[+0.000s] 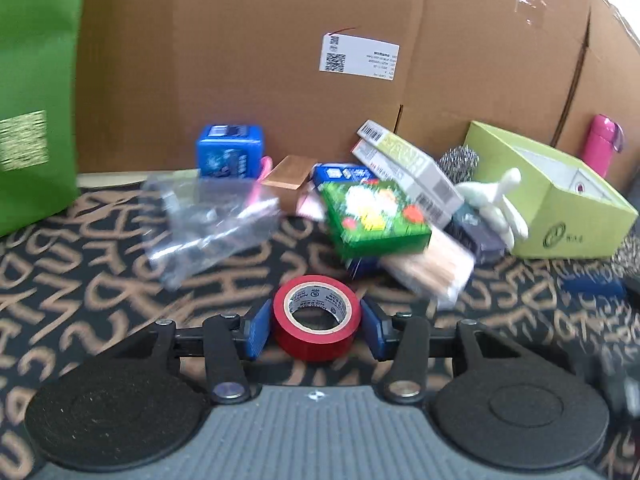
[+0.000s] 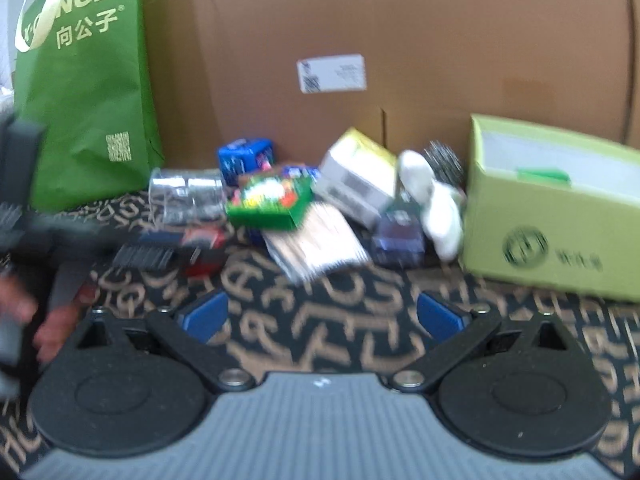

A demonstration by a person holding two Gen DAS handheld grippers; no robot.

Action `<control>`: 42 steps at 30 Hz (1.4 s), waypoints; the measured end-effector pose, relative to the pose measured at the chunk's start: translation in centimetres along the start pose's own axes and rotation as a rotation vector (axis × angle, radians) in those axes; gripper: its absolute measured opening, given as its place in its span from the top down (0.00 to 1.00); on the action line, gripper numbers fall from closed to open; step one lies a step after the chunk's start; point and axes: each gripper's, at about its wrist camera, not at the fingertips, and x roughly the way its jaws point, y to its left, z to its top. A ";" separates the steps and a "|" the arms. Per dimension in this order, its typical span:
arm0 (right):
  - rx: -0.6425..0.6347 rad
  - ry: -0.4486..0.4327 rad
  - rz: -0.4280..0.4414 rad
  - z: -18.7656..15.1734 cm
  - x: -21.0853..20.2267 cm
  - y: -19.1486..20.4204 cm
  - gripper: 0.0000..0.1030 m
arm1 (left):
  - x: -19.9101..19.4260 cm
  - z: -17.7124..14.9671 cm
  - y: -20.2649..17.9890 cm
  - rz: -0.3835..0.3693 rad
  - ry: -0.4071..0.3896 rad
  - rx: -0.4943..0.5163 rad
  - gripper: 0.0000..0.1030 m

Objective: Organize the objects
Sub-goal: 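Grasp the red tape roll with the left tool while the right tool grasps the green floral box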

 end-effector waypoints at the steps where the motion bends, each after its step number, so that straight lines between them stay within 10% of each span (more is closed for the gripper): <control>1: 0.002 -0.010 0.020 0.8 0.7 0.3 0.00 | -0.6 -0.5 0.1 0.010 -0.003 0.003 0.51; 9: -0.056 0.015 0.017 4.7 8.1 5.0 0.00 | -2.9 -2.5 1.0 0.024 -0.016 -0.013 0.51; 13: -0.074 0.028 -0.035 4.2 9.6 4.8 0.37 | -3.0 -2.5 1.1 0.017 -0.016 -0.018 0.51; 27: -0.060 0.084 -0.051 -4.1 -2.3 -0.3 0.37 | -3.8 -3.2 -2.0 -0.158 0.035 0.062 0.51; 42: -0.024 0.086 -0.054 -4.6 -2.3 -1.1 0.26 | -3.4 -3.5 -4.3 -0.090 0.048 0.131 0.48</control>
